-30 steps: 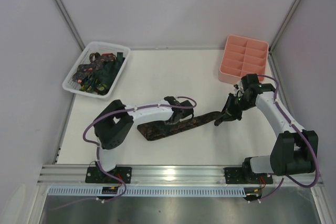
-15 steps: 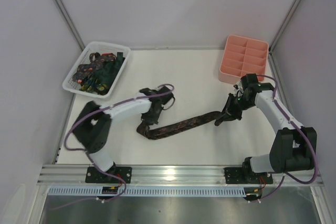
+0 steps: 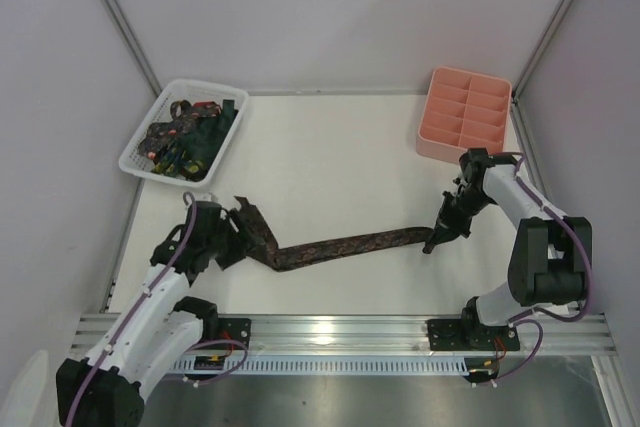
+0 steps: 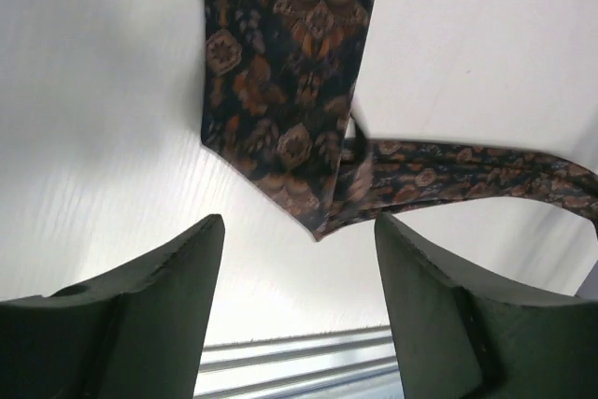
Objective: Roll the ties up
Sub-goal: Flatten the tie
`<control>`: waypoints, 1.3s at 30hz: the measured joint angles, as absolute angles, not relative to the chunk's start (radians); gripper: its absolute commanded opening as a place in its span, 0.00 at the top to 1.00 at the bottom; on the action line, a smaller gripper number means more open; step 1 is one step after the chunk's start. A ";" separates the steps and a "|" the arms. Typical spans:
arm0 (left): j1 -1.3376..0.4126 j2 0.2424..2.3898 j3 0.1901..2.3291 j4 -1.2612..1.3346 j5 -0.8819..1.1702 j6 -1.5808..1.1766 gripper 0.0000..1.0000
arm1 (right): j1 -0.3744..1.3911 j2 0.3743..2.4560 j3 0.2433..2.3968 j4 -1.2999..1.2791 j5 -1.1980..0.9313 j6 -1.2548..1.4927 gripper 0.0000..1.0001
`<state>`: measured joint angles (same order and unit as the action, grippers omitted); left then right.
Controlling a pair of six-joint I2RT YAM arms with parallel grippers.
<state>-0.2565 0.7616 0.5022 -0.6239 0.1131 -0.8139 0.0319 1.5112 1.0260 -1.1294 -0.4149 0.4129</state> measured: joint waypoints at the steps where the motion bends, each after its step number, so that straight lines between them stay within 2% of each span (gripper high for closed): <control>1: -0.257 0.746 0.487 -0.663 0.107 -0.841 0.26 | 0.025 1.519 1.027 -1.140 -0.395 0.413 1.00; 3: -0.257 0.705 0.488 -0.727 0.086 -0.870 0.21 | 0.017 1.540 1.029 -1.156 -0.363 0.415 0.98; 4: -0.257 0.683 0.498 -0.754 0.066 -0.884 0.22 | 0.014 1.556 1.029 -1.162 -0.345 0.417 0.94; 9: -0.257 0.614 0.635 -0.870 -0.040 -0.884 0.23 | 0.011 1.617 1.060 -1.189 -0.242 0.410 0.86; 10: -0.257 0.618 0.660 -0.869 -0.044 -0.878 0.22 | 0.011 1.618 1.070 -1.192 -0.215 0.407 0.76; 14: -0.257 0.803 0.761 -0.835 0.002 -0.832 0.22 | 0.010 1.618 1.097 -1.200 -0.167 0.396 0.50; 15: -0.257 0.858 0.782 -0.829 0.009 -0.823 0.21 | 0.010 1.618 1.100 -1.202 -0.163 0.392 0.42; 16: -0.257 0.933 0.810 -0.825 0.012 -0.808 0.21 | 0.010 1.618 1.108 -1.209 -0.160 0.390 0.26; 18: -0.257 1.077 0.871 -0.823 0.011 -0.775 0.21 | 0.017 1.618 1.144 -1.232 -0.140 0.385 0.18; 19: -0.256 1.134 0.902 -0.822 0.010 -0.756 0.21 | 0.027 1.618 1.177 -1.244 -0.120 0.384 0.18; 21: -0.257 1.228 0.970 -0.834 0.010 -0.721 0.21 | 0.066 1.618 1.256 -1.258 -0.096 0.380 0.20; 24: -0.257 1.353 1.067 -0.850 -0.009 -0.687 0.25 | 0.148 1.614 1.340 -1.232 -0.132 0.382 0.30; 30: -0.257 1.567 1.165 -0.881 -0.058 -0.643 0.25 | 0.326 1.623 1.308 -1.121 -0.301 0.438 0.53; 31: -0.257 1.590 1.173 -0.891 -0.067 -0.636 0.25 | 0.349 1.630 1.293 -1.097 -0.323 0.447 0.70; 34: -0.257 1.641 1.198 -0.908 -0.077 -0.620 0.25 | 0.368 1.659 1.240 -1.040 -0.368 0.476 0.90; 37: -0.263 1.684 1.238 -0.924 -0.081 -0.609 0.25 | 0.344 1.690 1.193 -1.010 -0.377 0.495 1.00; 39: -0.273 1.711 1.262 -0.926 -0.088 -0.604 0.25 | 0.326 1.706 1.168 -0.998 -0.376 0.500 1.00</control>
<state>-0.2726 1.7115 1.2621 -0.9260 -0.0879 -0.6041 0.3256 1.7058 1.1679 -0.9977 -0.3756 0.4999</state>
